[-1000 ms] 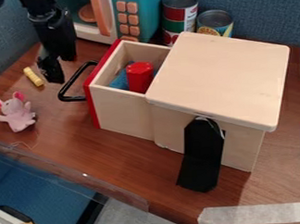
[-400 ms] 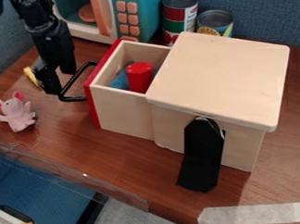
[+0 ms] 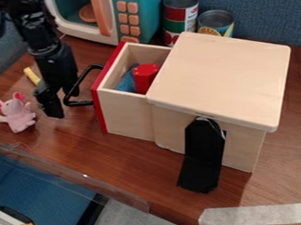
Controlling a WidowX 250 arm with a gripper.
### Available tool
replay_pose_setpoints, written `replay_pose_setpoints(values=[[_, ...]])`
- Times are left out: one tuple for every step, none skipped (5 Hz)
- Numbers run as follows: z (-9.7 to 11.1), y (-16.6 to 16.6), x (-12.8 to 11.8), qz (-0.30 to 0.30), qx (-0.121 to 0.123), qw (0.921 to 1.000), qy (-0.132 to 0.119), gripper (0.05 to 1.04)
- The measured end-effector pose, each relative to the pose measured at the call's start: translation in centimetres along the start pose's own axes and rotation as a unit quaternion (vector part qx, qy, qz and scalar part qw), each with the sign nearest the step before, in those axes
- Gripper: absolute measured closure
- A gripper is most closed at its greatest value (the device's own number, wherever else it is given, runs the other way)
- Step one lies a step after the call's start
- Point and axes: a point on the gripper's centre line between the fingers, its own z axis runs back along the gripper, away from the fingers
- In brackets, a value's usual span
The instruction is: Close the drawer
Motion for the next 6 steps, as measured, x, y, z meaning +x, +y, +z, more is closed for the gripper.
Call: replay_pose_setpoints(values=[[0.7,-0.4,1.2,0.001,-0.005,0.9998,-0.018,0.083],[1.1,0.0,2.6,0.013,-0.013,0.9991,-0.037,0.083],[1.3,1.3,4.7,0.002,-0.011,0.9989,-0.046,0.083],[0.0,1.4,5.8,-0.007,-0.029,0.9981,-0.054,0.083],[-0.4,1.4,7.3,-0.021,-0.028,0.9978,-0.056,0.083],[-0.9,1.0,8.9,-0.038,-0.036,0.9969,-0.059,0.083]])
